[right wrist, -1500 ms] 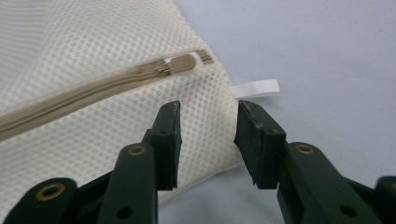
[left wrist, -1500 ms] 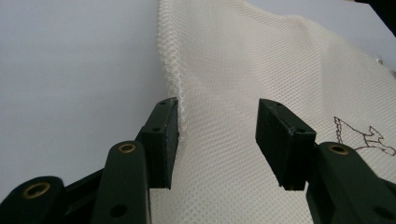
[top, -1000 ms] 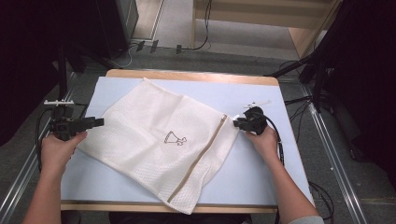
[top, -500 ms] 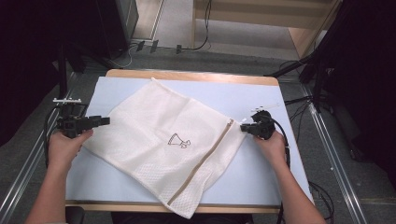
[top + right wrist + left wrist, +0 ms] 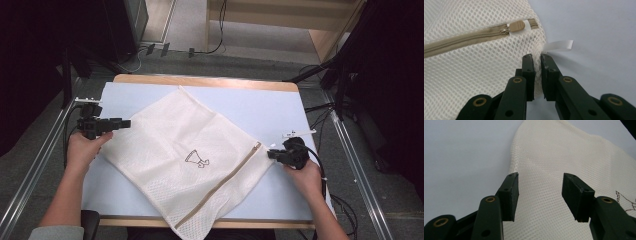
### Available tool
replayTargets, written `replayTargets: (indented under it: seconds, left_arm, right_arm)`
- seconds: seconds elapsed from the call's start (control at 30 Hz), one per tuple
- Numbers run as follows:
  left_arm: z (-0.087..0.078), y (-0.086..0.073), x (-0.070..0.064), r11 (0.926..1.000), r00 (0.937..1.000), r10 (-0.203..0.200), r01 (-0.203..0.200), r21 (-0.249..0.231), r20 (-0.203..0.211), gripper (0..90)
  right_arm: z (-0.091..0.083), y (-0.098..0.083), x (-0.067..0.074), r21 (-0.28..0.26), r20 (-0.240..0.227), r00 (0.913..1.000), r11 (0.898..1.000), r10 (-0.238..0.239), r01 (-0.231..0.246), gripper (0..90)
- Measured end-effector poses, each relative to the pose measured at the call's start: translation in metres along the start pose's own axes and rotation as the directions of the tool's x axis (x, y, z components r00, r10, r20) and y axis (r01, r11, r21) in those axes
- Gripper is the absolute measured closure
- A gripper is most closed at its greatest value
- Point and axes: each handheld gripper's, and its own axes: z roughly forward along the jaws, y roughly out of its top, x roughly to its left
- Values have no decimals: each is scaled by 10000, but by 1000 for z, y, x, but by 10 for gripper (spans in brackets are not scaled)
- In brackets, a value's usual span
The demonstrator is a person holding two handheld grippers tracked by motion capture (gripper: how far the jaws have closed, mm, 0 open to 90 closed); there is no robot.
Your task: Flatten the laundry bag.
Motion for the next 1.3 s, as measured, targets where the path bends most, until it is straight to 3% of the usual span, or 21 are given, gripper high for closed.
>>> replayTargets:
  seconds: [0.13, 0.23, 0.3, 0.47, 0.6, 0.8, 0.9, 0.97, 1.07, 1.13, 1.2, 1.3]
  left_arm:
    - [4, 3, -4, 9999, 9999, 111, -111, -14, 67, 485]
    - [5, 3, -5, 9999, 9999, 149, -149, 26, 52, 485]
    - [4, 2, -4, 9999, 9999, 152, -152, 30, 7, 485]
    - [-3, -4, -4, 10000, 9999, 75, -75, -27, -137, 486]
    - [-11, -10, -4, 9999, 9997, -24, 21, -116, -242, 487]
    - [-23, -24, -7, 9999, 9991, -37, 31, -134, -428, 486]
    - [-29, -31, -10, 9999, 9990, -31, 24, -161, -446, 486]
    - [-32, -35, -11, 9998, 9989, -50, 41, -204, -459, 486]
    - [-36, -41, -13, 9999, 9989, -23, 16, -151, -479, 486]
    - [-38, -44, -15, 9999, 9987, -35, 26, -171, -516, 487]
    - [-40, -47, -16, 9996, 9987, -22, 9, -266, -508, 486]
    - [-42, -50, -18, 9995, 9986, 23, -38, -299, -525, 485]
  right_arm:
    - [-6, -6, 3, 202, -252, 9996, 9997, -121, 126, 828]
    - [-12, -2, -1, -169, -254, 9997, 9998, 61, -66, 734]
    - [-15, 2, -1, -595, -103, 9999, 9982, -116, 110, 683]
    - [-17, 19, 0, -1388, -80, 9995, 9899, -309, 295, 640]
    - [-5, 37, 9, -1581, -334, 9973, 9856, -658, 597, 632]
    - [22, 66, 27, -1439, -522, 9905, 9824, -1274, 1188, 615]
    - [29, 73, 29, -1311, -564, 9903, 9842, -1273, 1190, 606]
    - [36, 78, 30, -1538, -615, 9880, 9794, -1420, 1312, 598]
    - [46, 88, 31, -1249, -600, 9877, 9828, -1442, 1359, 580]
    - [53, 92, 32, -1449, -709, 9852, 9789, -1558, 1444, 571]
    - [60, 99, 35, -1144, -639, 9854, 9821, -1578, 1498, 559]
    - [72, 107, 38, -1098, -724, 9854, 9832, -1542, 1458, 555]
